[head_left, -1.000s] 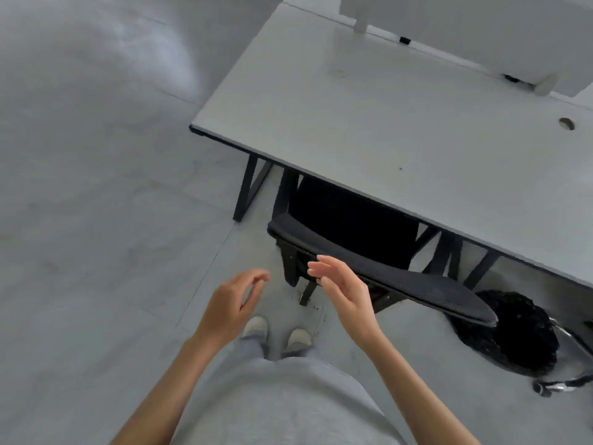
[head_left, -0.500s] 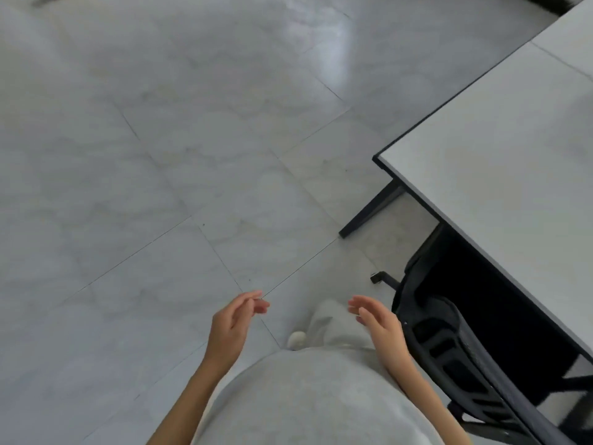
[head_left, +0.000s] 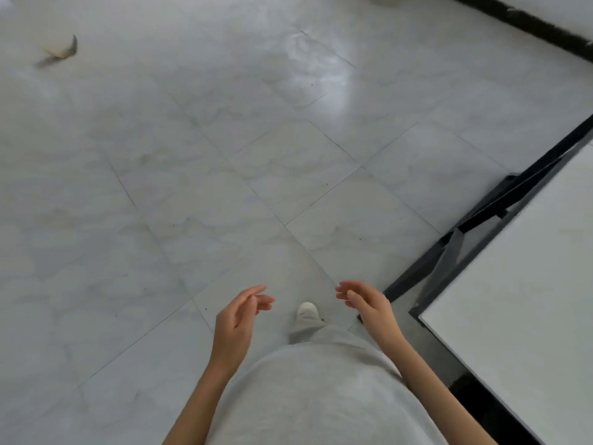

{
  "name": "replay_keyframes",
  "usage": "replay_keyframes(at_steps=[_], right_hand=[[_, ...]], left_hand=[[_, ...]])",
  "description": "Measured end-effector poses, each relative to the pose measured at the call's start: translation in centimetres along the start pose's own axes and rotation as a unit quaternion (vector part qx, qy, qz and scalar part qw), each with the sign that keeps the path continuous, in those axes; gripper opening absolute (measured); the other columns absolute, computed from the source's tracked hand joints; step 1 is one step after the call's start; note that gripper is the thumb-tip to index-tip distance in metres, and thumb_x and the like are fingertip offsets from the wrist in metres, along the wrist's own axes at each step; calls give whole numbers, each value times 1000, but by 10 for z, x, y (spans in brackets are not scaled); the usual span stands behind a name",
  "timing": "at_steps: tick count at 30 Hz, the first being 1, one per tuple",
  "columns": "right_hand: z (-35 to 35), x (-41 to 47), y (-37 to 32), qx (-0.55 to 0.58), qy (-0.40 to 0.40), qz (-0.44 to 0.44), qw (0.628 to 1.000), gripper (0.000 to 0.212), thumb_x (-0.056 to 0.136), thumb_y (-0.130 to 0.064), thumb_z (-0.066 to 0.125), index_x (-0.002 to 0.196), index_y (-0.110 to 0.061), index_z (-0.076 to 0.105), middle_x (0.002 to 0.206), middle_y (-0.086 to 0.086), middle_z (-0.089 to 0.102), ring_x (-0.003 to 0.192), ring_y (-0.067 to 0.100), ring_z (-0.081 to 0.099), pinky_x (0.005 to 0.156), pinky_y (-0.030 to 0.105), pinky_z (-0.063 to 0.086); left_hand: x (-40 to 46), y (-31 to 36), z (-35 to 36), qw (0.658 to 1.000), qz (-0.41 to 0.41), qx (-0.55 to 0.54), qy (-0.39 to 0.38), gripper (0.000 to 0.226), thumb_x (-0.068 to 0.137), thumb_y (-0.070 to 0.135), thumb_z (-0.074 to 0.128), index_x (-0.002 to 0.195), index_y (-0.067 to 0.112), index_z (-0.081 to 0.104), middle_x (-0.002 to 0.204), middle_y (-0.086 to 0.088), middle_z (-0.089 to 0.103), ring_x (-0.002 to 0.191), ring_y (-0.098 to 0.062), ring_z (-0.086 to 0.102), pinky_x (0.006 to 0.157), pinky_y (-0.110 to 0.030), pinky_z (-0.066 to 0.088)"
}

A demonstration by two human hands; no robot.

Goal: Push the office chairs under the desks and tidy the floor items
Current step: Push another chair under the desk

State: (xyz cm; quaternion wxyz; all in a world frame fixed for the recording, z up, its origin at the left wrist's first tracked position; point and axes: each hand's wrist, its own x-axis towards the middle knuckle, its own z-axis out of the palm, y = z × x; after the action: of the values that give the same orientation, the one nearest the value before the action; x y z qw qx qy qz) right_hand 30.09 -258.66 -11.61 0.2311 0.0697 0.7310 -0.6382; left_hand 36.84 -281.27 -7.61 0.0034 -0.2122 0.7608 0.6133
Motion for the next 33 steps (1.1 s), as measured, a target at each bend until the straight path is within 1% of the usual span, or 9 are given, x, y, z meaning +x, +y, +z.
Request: replay_keyframes(at_steps=[3, 10, 13, 16, 18, 23, 26, 30, 33], right_hand=[[0, 75, -68, 18, -33, -45, 998, 26, 94, 2, 42, 102, -15, 59, 97, -1, 67, 84, 0, 65, 80, 21, 51], [-39, 234, -159, 51, 27, -117, 991, 27, 93, 1, 43, 100, -17, 61, 97, -2, 68, 91, 11, 66, 80, 21, 51], [-65, 295, -169, 57, 93, -98, 989, 31, 93, 3, 42, 95, -21, 62, 96, -3, 69, 88, 10, 67, 79, 24, 51], [-94, 336, -168, 66, 176, -40, 981, 33, 92, 4, 43, 93, -23, 62, 94, -3, 69, 85, 6, 67, 79, 27, 49], [-115, 349, -172, 83, 231, -7, 969, 32, 92, 4, 43, 93, -22, 63, 94, -2, 69, 85, 7, 67, 80, 29, 49], [-169, 381, -189, 98, 352, 46, 930, 30, 92, 3, 46, 94, -21, 64, 93, -4, 70, 85, 4, 66, 83, 26, 52], [-211, 417, -195, 117, 410, 56, 903, 31, 91, 3, 47, 91, -24, 63, 93, -3, 70, 85, 3, 66, 81, 22, 52], [-294, 483, -202, 139, 449, 61, 881, 31, 91, 3, 46, 92, -24, 62, 93, -2, 70, 84, 1, 65, 77, 15, 50], [-382, 539, -219, 144, 456, 54, 877, 33, 91, 3, 46, 92, -26, 61, 92, 0, 69, 81, 0, 65, 77, 21, 49]], left_hand=[[43, 10, -10, 999, -27, 17, 43, 28, 96, 5, 39, 105, 17, 64, 93, 6, 72, 81, -12, 68, 77, -16, 51], [199, 39, 0, 997, -52, 28, 52, 34, 97, 4, 36, 98, 26, 63, 89, 7, 73, 82, -13, 68, 72, -14, 52], [302, 68, 30, 999, -31, 40, -2, 33, 96, 5, 38, 97, 26, 63, 86, 7, 73, 82, -13, 67, 71, -14, 52], [406, 113, 72, 993, 8, 65, -96, 20, 91, 21, 46, 99, 29, 63, 92, 12, 72, 85, -11, 67, 73, -15, 51], [469, 152, 111, 984, 43, 77, -158, 25, 84, 27, 43, 99, 28, 63, 93, 13, 71, 83, -8, 66, 74, -16, 50], [597, 248, 232, 932, 107, 115, -327, 28, 94, 5, 43, 100, 25, 62, 88, 16, 71, 80, -7, 66, 73, -10, 48], [654, 293, 316, 897, 144, 128, -399, 25, 90, 14, 43, 100, 27, 61, 87, 19, 71, 78, -4, 66, 73, -10, 47], [710, 328, 425, 869, 166, 144, -443, 25, 85, 22, 42, 100, 29, 61, 86, 20, 70, 77, -5, 66, 72, -10, 46], [739, 345, 490, 878, 141, 123, -442, 23, 88, 19, 45, 101, 26, 62, 88, 13, 71, 77, -7, 67, 72, -10, 47]])
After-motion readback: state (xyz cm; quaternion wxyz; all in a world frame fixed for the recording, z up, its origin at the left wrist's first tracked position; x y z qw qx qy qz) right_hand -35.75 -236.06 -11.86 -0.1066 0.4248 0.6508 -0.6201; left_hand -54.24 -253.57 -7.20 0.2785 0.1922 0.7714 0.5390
